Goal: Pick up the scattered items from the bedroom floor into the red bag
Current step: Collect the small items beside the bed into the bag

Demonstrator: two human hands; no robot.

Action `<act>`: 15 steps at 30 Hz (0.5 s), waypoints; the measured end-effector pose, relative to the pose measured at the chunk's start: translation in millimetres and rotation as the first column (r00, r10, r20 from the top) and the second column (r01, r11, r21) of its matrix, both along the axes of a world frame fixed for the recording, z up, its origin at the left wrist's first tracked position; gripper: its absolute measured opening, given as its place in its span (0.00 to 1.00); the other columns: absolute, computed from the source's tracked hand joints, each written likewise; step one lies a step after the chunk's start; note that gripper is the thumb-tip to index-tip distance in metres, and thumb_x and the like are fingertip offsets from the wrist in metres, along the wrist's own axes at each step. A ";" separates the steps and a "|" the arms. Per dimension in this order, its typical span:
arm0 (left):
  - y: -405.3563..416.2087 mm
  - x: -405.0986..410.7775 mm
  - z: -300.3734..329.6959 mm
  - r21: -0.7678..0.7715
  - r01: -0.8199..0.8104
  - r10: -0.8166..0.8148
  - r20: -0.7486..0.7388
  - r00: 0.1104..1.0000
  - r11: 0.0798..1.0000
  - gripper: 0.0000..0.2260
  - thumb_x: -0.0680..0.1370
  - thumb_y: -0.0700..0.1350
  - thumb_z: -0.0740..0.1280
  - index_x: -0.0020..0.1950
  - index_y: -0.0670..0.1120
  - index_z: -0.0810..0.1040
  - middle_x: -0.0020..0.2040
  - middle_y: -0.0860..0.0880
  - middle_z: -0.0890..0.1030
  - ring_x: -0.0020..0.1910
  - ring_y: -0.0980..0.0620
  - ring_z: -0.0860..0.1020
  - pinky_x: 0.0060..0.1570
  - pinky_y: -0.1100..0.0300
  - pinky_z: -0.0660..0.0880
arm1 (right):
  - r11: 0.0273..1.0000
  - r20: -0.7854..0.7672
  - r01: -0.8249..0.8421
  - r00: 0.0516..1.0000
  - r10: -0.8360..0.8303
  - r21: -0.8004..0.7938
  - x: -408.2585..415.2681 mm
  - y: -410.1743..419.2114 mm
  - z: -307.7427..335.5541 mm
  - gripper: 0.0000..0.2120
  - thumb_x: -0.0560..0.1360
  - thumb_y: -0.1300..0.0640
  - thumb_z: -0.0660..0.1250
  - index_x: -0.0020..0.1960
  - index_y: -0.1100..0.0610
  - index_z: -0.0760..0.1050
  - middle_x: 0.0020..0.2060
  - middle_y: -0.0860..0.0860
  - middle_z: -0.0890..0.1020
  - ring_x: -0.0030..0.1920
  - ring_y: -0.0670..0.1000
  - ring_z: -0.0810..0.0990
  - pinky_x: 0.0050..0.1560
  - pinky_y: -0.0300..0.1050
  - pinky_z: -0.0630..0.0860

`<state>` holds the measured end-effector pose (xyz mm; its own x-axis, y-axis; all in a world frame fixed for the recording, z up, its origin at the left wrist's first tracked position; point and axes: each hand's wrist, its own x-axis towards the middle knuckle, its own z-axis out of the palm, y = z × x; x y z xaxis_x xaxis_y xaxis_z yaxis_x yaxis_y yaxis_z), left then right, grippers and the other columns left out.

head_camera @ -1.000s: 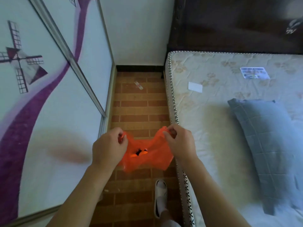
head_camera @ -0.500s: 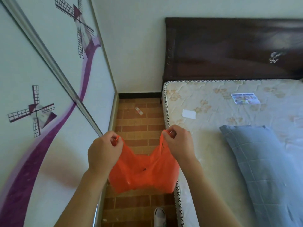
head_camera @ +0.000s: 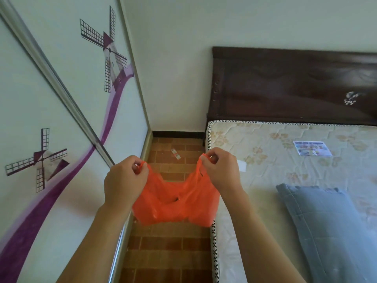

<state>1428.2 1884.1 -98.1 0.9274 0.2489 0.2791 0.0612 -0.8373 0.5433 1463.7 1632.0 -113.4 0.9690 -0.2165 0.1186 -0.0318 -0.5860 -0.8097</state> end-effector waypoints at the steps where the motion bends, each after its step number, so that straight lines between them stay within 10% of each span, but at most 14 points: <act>1: 1.1 7.7 1.7 -0.004 0.004 -0.004 0.007 1.000 1.000 0.05 0.79 0.48 0.71 0.46 0.48 0.82 0.33 0.53 0.80 0.31 0.56 0.75 0.30 0.66 0.65 | 1.000 0.012 -0.002 1.000 0.002 0.008 7.3 0.6 2.9 0.05 0.76 0.53 0.73 0.42 0.50 0.81 0.30 0.45 0.79 0.32 0.46 0.78 0.35 0.45 0.77; 15: 37.9 172.9 -3.2 -0.102 0.078 -0.072 0.057 0.996 0.992 0.06 0.80 0.48 0.70 0.44 0.50 0.80 0.31 0.56 0.77 0.30 0.58 0.76 0.30 0.66 0.67 | 0.997 0.026 0.058 0.998 -0.057 -0.053 148.2 29.6 18.3 0.06 0.76 0.54 0.73 0.41 0.48 0.80 0.28 0.44 0.78 0.30 0.43 0.75 0.33 0.41 0.72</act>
<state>1601.1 1921.9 -101.4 0.9292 0.2093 0.3046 -0.0308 -0.7774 0.6282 1611.9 1661.6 -95.2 0.9519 -0.2644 0.1550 -0.0473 -0.6265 -0.7780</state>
